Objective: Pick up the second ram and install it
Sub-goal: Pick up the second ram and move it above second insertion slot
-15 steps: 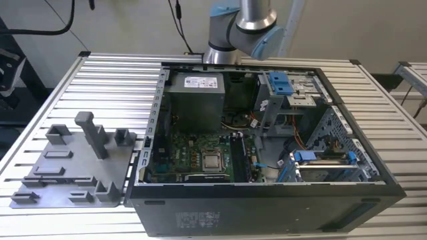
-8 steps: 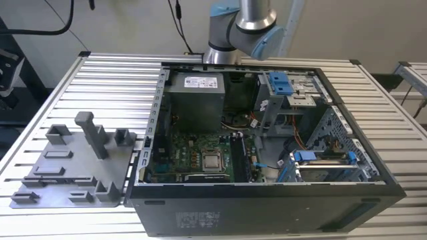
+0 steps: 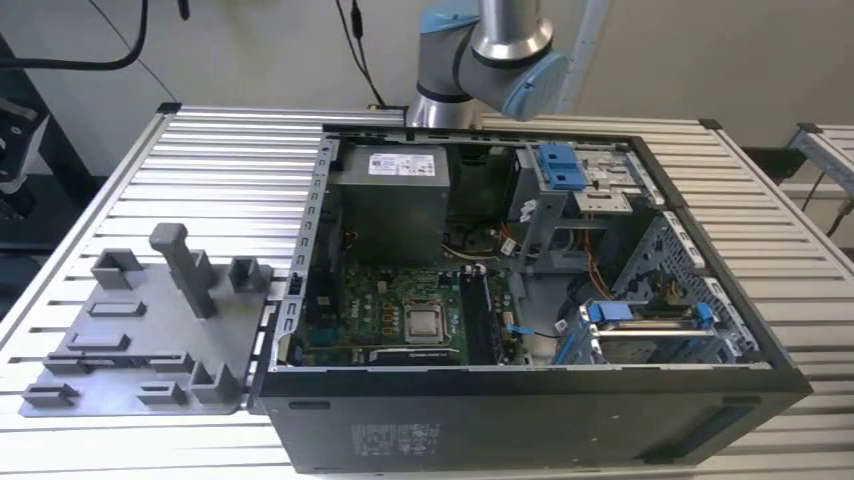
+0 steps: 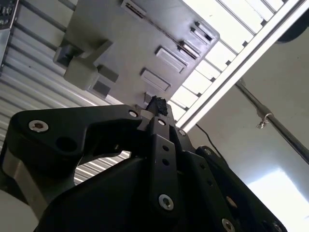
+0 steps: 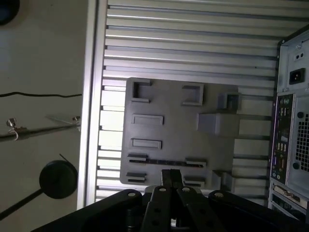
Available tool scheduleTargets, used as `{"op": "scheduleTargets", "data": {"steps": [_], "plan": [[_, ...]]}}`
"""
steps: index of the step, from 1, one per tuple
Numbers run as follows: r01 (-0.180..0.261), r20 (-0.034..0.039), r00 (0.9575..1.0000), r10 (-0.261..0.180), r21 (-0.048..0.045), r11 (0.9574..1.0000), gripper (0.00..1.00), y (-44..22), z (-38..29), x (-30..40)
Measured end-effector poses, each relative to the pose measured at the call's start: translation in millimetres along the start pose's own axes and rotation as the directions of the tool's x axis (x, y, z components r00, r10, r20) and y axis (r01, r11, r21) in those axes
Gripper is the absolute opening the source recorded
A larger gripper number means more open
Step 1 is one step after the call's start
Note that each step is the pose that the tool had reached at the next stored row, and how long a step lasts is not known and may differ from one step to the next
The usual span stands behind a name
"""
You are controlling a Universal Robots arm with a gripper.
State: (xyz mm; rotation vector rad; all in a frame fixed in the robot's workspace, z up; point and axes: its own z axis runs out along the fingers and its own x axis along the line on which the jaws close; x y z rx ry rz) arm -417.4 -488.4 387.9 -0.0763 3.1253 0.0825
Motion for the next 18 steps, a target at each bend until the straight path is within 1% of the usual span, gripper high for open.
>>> {"op": "scheduleTargets", "data": {"steps": [7, 11, 14, 16, 18], "plan": [[0.05, -0.0026, 0.9987, -0.05, -0.0008, 0.9987, 0.11, 0.0, 0.0, 0.0], [0.083, -0.0043, 0.9965, -0.084, -0.0015, 0.9965, 0.11, 0.0, 0.0, 0.0], [0.117, -0.006, 0.9931, -0.117, -0.0022, 0.9931, 0.11, 0.0, 0.0, 0.0], [0.143, -0.0073, 0.9896, -0.143, -0.0027, 0.9897, 0.11, 0.0, 0.0, 0.0], [0.171, -0.0087, 0.9852, -0.171, -0.0034, 0.9852, 0.11, 0.0, 0.0, 0.0]]}}
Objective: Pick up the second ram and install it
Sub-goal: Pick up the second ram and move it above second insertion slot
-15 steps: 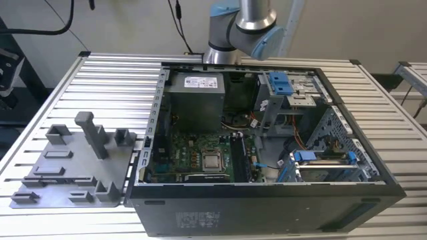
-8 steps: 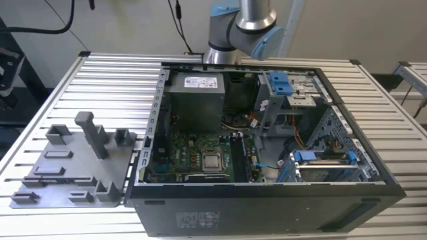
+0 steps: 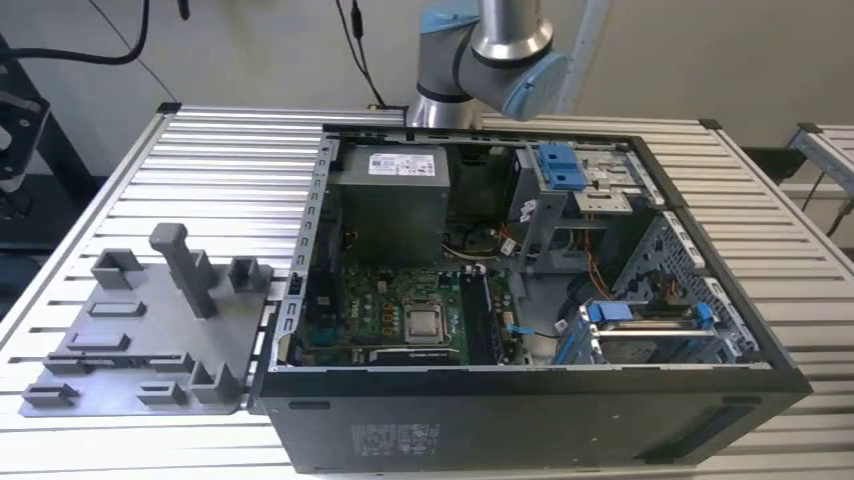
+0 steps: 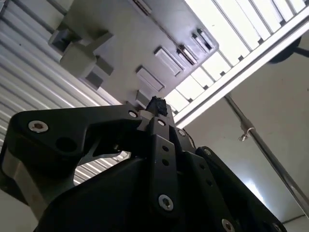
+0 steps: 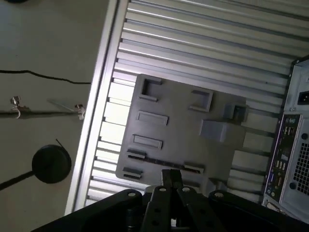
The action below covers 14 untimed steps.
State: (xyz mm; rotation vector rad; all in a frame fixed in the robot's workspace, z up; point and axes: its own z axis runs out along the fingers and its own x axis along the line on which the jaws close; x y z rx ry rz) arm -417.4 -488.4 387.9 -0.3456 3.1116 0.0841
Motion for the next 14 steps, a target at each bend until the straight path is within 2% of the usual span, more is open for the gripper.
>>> {"op": "scheduleTargets", "data": {"steps": [4, 7, 11, 14], "plan": [[0.061, -0.0032, 0.9981, -0.061, -0.0011, 0.9981, 0.11, 0.0, 0.0, 0.0], [0.113, -0.0058, 0.9936, -0.113, -0.0021, 0.9936, 0.11, 0.0, 0.0, 0.0], [0.177, -0.009, 0.9841, -0.177, -0.0036, 0.9842, 0.11, 0.0, 0.0, 0.0], [0.23, -0.0115, 0.9732, -0.23, -0.005, 0.9732, 0.11, 0.0, 0.0, 0.0]]}}
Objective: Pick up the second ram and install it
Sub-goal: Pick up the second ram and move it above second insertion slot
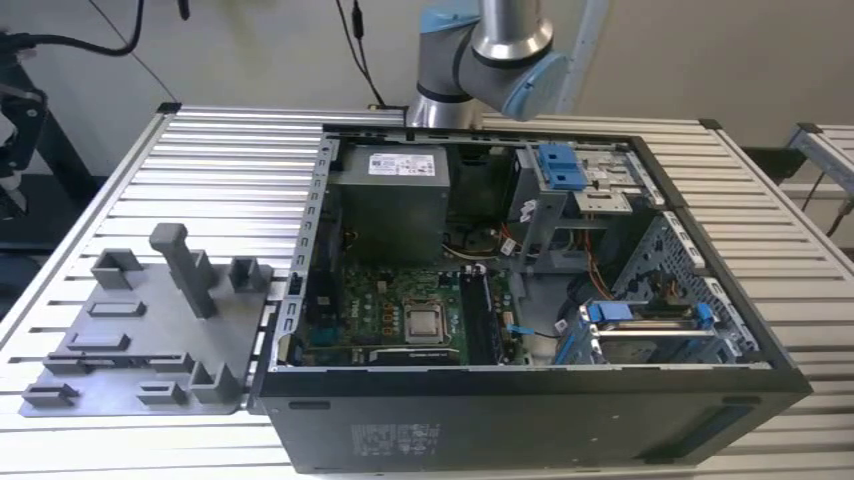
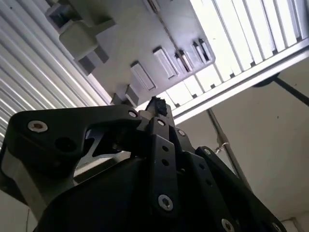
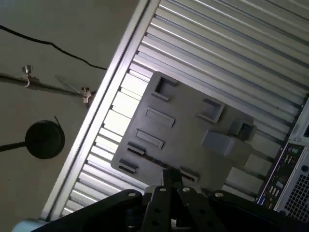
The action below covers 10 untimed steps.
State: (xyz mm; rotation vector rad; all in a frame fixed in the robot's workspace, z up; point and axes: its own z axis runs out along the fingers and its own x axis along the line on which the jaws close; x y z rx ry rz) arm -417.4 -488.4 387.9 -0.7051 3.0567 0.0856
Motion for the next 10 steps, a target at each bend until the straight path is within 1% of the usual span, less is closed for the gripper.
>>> {"op": "scheduleTargets", "data": {"steps": [3, 5, 10], "plan": [[0.054, -0.0028, 0.9985, -0.054, -0.0009, 0.9985, 0.11, 0.0, 0.0, 0.0], [0.086, -0.0045, 0.9962, -0.086, -0.0015, 0.9963, 0.11, 0.0, 0.0, 0.0], [0.144, -0.0064, 0.9896, -0.144, -0.0023, 0.9896, 0.11, 0.0, 0.0, 0.0]]}}
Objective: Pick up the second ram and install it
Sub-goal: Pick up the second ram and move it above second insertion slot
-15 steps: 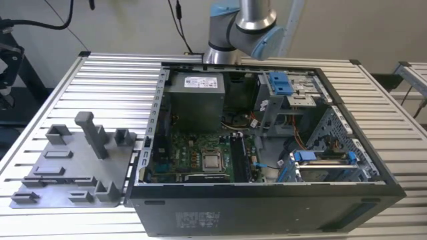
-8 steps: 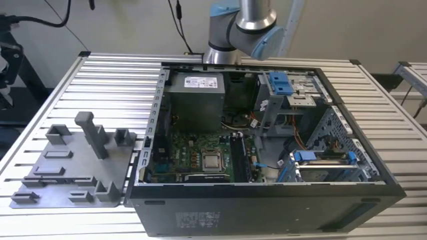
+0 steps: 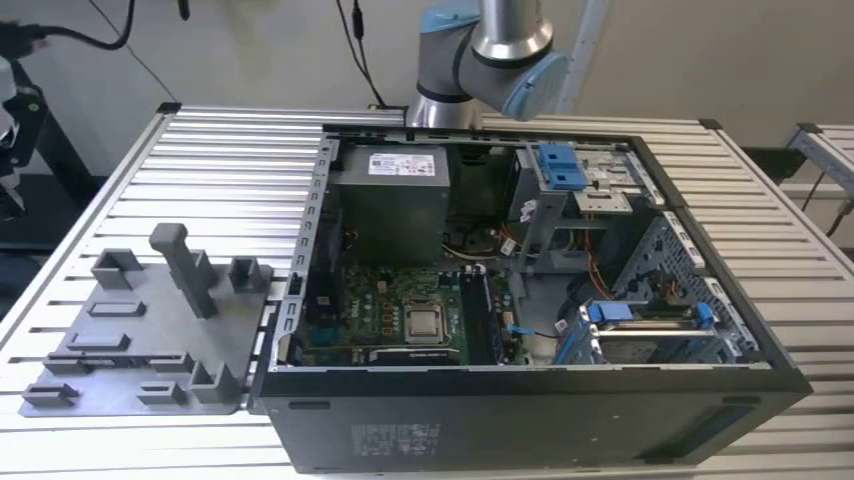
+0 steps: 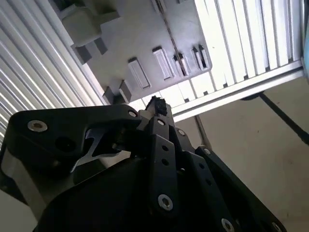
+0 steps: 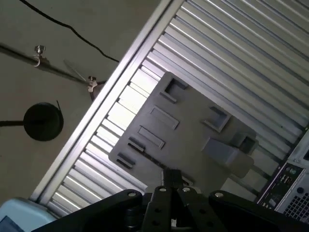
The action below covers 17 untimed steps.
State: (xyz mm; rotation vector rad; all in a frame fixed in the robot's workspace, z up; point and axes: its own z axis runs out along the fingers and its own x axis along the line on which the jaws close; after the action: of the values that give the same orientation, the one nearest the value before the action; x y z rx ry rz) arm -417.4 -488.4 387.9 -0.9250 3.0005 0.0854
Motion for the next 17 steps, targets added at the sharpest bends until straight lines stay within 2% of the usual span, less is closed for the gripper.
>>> {"op": "scheduleTargets", "data": {"steps": [4, 8, 12, 14, 17], "plan": [[0.053, -0.0027, 0.9986, -0.053, -0.001, 0.9986, 0.11, 0.0, 0.0, 0.0], [0.125, -0.0073, 0.9921, -0.125, -0.0013, 0.9921, 0.11, -0.1, 0.0, 0.0], [0.197, -0.0114, 0.9803, -0.197, -0.0024, 0.9804, 0.11, 0.0, 0.1, 0.0], [0.233, -0.0131, 0.9725, -0.233, -0.0035, 0.9726, 0.11, 0.0, 0.3, 0.0], [0.285, -0.0153, 0.9585, -0.285, -0.0048, 0.9586, 0.11, 0.0, 0.7, 0.0]]}}
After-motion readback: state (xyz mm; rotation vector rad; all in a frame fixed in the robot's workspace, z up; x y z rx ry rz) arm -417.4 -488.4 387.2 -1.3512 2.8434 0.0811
